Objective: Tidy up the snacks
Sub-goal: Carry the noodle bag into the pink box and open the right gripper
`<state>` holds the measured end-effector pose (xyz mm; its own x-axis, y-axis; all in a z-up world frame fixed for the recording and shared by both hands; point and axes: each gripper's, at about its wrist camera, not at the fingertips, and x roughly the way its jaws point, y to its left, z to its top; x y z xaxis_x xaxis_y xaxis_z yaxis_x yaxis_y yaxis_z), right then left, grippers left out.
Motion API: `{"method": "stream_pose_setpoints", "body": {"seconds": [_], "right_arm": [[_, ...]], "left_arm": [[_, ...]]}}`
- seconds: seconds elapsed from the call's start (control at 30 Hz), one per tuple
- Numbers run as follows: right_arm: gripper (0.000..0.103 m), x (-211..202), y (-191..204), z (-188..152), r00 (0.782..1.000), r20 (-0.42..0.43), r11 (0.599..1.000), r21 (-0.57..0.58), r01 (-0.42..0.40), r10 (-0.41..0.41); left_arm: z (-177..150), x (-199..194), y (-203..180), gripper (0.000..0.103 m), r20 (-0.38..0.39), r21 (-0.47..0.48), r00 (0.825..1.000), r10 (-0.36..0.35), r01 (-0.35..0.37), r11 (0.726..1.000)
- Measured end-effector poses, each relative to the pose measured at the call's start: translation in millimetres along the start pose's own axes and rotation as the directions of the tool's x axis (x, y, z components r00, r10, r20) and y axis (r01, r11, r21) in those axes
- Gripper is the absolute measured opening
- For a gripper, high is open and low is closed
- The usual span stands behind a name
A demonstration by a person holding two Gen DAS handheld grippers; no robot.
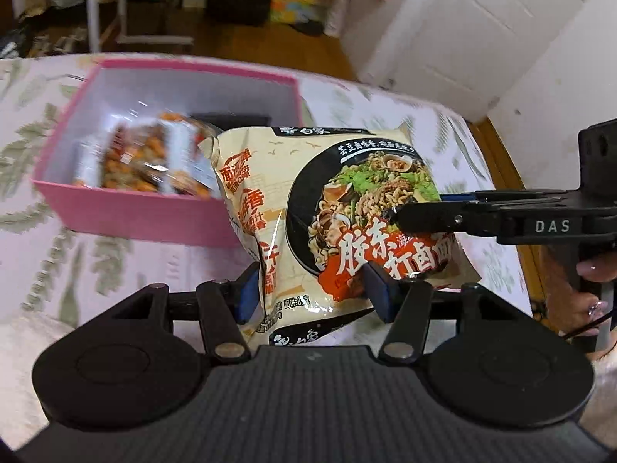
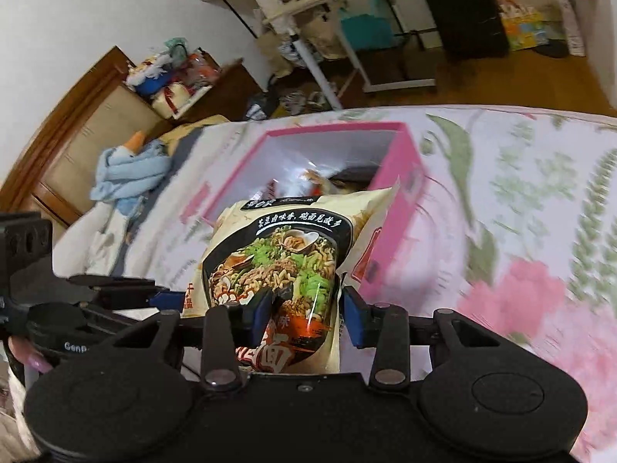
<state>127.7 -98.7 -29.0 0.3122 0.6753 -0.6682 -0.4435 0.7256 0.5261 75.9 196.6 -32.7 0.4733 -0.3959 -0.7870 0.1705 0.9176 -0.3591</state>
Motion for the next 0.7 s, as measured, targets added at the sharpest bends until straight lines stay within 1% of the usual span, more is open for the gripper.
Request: {"method": "stream_pose_setpoints", "body": {"seconds": [0.13, 0.2, 0.3, 0.4, 0.53, 0.63, 0.7], "right_arm": [[0.045, 20.3, 3.7, 22.6, 1.000, 0.024, 1.000, 0.017, -0.017, 0.017], [0.045, 28.5, 1.1, 30.5, 0.999, 0.031, 0.999, 0.031, -0.018, 0.017], [0.045, 47.3, -6.2, 45.5, 0.999, 0.033, 0.999, 0.053, -0.007, 0.005], [0.045, 68.3, -17.5, 59.1, 1.000, 0.016, 0.996, 0.087, 0.016, -0.018], [0.045, 91.1, -23.1, 66.2, 0.998, -0.004, 0.993, 0.101, 0.060, -0.060], [0.045, 104.0, -26.4, 67.8, 0.996, -0.027, 0.992, 0.099, 0.084, -0.082], [0.045, 111.6, -25.9, 67.7, 0.995, -0.037, 0.992, 0.077, 0.095, -0.093]], "left_arm": [[19.4, -4.5, 12.9, 0.056, 0.057, 0.020, 0.996, 0.064, -0.065, 0.998], [33.1, 2.3, 18.8, 0.056, 0.080, 0.031, 0.992, 0.094, -0.097, 0.995], [55.3, 17.4, 31.0, 0.056, 0.094, 0.042, 0.989, 0.117, -0.121, 0.992], [74.7, 38.8, 41.1, 0.056, 0.074, 0.080, 0.990, 0.122, -0.127, 0.989], [96.0, 66.7, 53.4, 0.056, 0.039, 0.133, 0.991, 0.125, -0.129, 0.983], [105.2, 83.0, 59.4, 0.056, 0.008, 0.146, 0.991, 0.136, -0.136, 0.980], [106.9, 90.0, 61.7, 0.056, -0.004, 0.150, 0.989, 0.151, -0.148, 0.978]]}}
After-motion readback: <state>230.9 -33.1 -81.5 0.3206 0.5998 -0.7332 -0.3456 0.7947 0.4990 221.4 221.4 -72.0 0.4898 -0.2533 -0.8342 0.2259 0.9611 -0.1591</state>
